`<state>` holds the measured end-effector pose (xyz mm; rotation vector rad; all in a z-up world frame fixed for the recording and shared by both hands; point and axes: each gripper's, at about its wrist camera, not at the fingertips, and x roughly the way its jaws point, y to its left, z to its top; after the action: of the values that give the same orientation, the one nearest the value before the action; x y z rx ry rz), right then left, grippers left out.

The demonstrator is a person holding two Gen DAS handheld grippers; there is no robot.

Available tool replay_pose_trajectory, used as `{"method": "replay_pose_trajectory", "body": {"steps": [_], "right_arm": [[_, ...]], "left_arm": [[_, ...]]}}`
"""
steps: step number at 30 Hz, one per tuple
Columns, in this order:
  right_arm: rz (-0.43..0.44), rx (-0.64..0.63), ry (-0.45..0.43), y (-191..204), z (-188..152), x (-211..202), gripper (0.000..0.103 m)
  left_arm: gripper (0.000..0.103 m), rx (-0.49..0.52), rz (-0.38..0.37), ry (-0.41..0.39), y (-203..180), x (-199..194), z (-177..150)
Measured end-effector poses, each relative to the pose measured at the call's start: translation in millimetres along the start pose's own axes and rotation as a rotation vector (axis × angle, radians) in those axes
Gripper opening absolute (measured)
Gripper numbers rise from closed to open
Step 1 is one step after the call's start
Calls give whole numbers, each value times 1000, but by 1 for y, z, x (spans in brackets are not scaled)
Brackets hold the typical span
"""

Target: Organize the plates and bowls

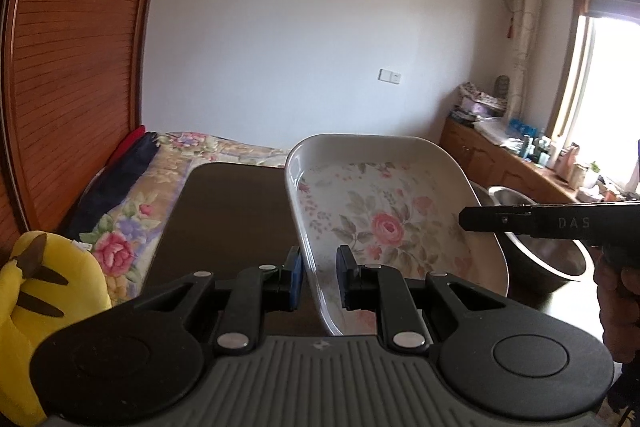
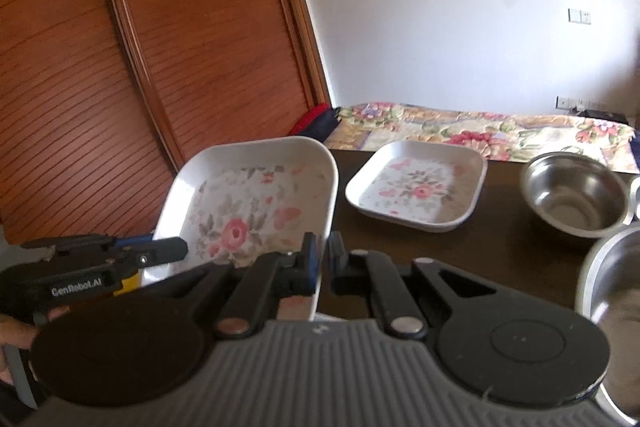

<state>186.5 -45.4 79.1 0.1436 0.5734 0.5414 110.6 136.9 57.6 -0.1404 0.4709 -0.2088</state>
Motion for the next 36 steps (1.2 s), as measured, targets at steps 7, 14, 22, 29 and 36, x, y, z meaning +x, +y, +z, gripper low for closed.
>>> {"method": "replay_pose_trajectory", "body": {"steps": [7,14,22,29,36], "right_arm": [[0,-9,-27,-3,-19,-41,6],[-4,-14,-7,-14,-38,-49,6],[2,5,5,-23,-53,-45,6],[-4,28,27,-32,-63,-38,6],[-15,39,35,-35,-69,-36,6]], "left_arm": [[48,39,-13,-11,-25,-18,-17],[48,62,-29,2,-34,-18,-26],[48,37,-34,39,-32,-2,-35],[48,20,-43,67,-32,11,-38],[49,-8,-47,94,-28,24,-39]]}}
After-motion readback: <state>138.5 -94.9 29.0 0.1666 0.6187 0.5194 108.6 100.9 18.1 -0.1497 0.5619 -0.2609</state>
